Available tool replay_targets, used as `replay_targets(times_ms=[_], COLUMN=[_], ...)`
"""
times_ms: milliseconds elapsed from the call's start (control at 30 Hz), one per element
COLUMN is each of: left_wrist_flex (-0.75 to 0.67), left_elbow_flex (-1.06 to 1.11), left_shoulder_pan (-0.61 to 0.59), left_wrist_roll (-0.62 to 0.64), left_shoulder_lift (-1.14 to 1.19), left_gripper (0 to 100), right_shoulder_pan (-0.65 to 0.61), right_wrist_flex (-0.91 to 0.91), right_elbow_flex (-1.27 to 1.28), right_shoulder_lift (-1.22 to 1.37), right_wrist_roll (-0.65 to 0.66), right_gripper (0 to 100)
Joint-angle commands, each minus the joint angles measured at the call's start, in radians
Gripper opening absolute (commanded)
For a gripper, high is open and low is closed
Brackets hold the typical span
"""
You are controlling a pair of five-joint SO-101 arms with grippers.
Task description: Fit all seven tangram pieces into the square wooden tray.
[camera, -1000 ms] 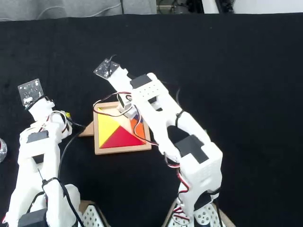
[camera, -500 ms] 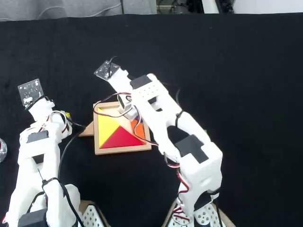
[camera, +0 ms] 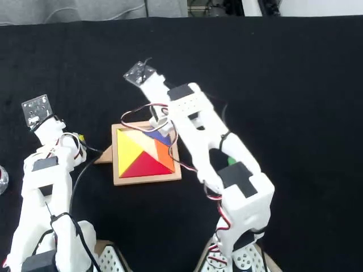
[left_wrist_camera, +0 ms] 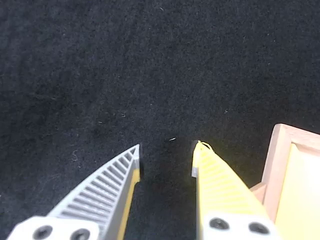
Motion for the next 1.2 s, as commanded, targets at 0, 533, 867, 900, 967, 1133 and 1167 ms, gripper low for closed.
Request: replay_targets(times_ms=[0, 533, 867, 900, 967, 1133, 1167], left_wrist_flex=[-0.015, -0.015, -0.015, -0.015, -0.015, -0.014, -0.014], left_elbow_flex=[-0.007, -0.007, -0.007, -0.007, -0.007, -0.007, -0.007], left_shoulder_pan=[0.015, 0.016, 0.016, 0.016, 0.016, 0.016, 0.016], left_wrist_roll=[0.002, 0.002, 0.002, 0.002, 0.002, 0.002, 0.002], left_shoulder_lift=[-0.028, -0.028, -0.028, -0.028, -0.028, -0.028, -0.028], left_gripper=[17, 17, 17, 17, 17, 17, 17], right_shoulder_pan=[0.031, -0.160, -0.158, -0.158, -0.155, -0.104, -0.094], right_wrist_flex=[-0.018, -0.123, -0.123, -0.123, -0.121, -0.121, -0.121], right_elbow_flex=[-0.030, 0.136, 0.079, 0.076, 0.067, 0.058, 0.058], right_shoulder_lift=[-0.054, -0.134, -0.002, 0.007, 0.019, 0.024, 0.022], right_wrist_roll=[0.012, 0.011, 0.012, 0.012, 0.012, 0.012, 0.012], right_gripper=[21.7, 1.0, 1.1, 1.1, 1.1, 1.1, 1.1])
